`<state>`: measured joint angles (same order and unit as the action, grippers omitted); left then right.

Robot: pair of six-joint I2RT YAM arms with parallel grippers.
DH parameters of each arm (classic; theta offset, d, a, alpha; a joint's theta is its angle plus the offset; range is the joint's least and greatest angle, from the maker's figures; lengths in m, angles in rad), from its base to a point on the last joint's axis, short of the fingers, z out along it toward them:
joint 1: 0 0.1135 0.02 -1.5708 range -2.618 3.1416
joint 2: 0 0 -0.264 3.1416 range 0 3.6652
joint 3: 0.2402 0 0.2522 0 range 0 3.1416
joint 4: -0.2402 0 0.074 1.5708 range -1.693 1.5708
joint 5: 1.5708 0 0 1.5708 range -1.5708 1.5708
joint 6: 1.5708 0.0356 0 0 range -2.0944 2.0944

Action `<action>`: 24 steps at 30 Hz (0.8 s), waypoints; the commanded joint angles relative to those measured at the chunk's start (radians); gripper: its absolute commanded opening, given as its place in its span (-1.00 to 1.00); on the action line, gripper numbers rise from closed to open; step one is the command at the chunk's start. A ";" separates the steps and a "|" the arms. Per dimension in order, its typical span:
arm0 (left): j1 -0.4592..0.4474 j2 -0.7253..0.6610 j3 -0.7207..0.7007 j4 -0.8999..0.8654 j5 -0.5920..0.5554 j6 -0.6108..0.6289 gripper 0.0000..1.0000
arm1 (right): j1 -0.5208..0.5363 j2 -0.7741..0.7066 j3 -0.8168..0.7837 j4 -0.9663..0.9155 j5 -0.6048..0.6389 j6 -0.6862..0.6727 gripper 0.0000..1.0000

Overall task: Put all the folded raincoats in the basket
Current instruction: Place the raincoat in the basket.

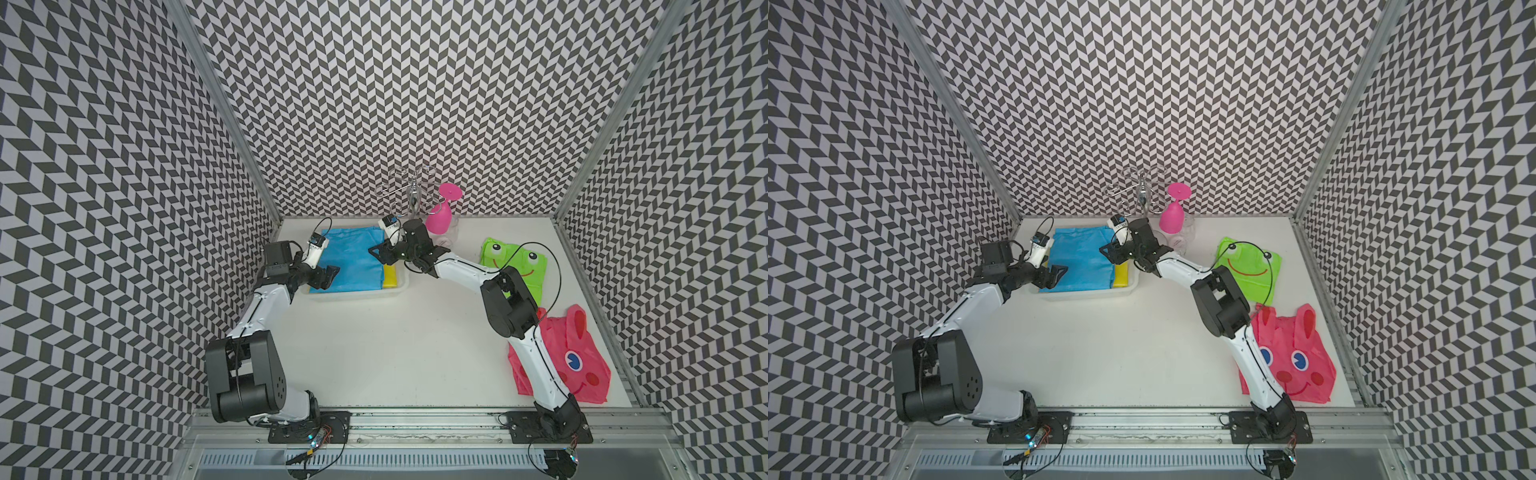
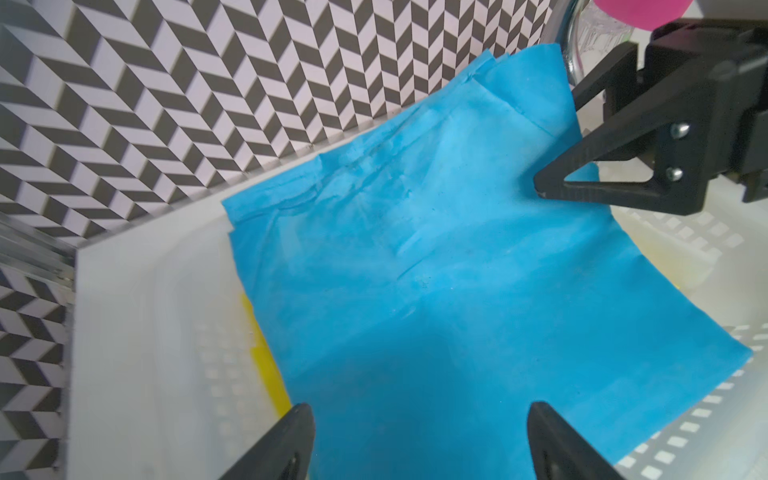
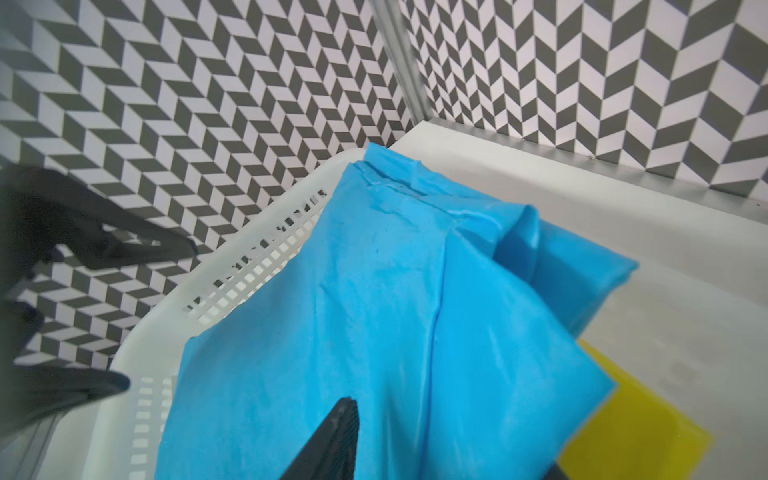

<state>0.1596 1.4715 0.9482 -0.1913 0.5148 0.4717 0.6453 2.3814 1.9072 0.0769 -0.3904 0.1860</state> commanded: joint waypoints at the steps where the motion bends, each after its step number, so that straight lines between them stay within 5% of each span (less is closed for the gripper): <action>1: -0.026 0.024 -0.015 0.113 -0.080 -0.123 0.63 | 0.011 -0.113 -0.040 0.055 0.111 0.082 0.05; 8: -0.040 0.056 -0.028 0.242 -0.088 -0.197 0.66 | 0.061 -0.259 -0.218 0.127 0.202 0.087 0.04; 13: -0.040 0.138 0.013 0.280 -0.188 -0.362 0.71 | 0.103 -0.321 -0.273 0.043 0.211 0.095 -0.25; 24: -0.040 0.331 0.198 0.262 -0.251 -0.474 0.72 | 0.213 -0.377 -0.399 0.057 0.312 0.007 -0.09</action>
<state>0.1242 1.7702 1.1065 0.0460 0.2920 0.0425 0.8391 2.0552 1.5154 0.0532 -0.1024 0.2565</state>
